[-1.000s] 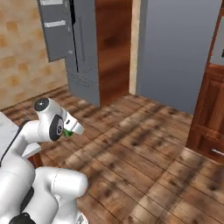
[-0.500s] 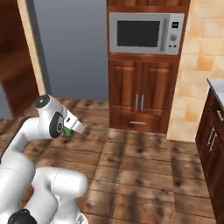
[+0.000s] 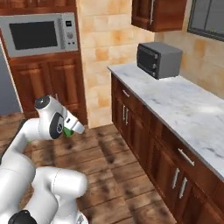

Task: Move the cup from next to the sink to the open cabinet. Then, move the bowl with the mushroom to the fridge to clear the area for faucet cleaning.

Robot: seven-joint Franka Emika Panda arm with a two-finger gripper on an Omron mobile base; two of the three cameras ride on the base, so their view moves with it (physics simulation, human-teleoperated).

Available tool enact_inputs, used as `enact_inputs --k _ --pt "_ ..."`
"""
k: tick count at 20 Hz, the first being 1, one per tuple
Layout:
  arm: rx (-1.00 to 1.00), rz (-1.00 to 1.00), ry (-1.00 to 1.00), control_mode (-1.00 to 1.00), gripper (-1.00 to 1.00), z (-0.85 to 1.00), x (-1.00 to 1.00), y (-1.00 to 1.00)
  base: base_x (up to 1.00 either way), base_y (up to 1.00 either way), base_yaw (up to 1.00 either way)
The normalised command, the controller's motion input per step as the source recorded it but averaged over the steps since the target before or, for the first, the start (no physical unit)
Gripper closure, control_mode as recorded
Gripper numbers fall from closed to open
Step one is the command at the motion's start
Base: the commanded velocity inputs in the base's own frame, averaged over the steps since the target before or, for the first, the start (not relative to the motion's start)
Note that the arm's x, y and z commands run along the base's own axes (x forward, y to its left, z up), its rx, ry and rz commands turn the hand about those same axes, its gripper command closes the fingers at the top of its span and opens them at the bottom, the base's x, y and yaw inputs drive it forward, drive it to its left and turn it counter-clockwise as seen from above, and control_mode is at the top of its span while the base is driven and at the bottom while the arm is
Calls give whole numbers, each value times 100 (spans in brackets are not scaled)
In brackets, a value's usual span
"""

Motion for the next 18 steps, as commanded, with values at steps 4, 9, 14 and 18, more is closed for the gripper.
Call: enact_inputs --k 4,9,14,18 --pt "0 0 0 100 100 0 0 0 -4 -44 -84" --pt "0 0 0 100 100 0 0 0 -7 -43 -84" --pt "0 0 0 100 100 0 0 0 -1 -38 -81" --pt "0 0 0 100 100 0 0 0 0 -40 -78"
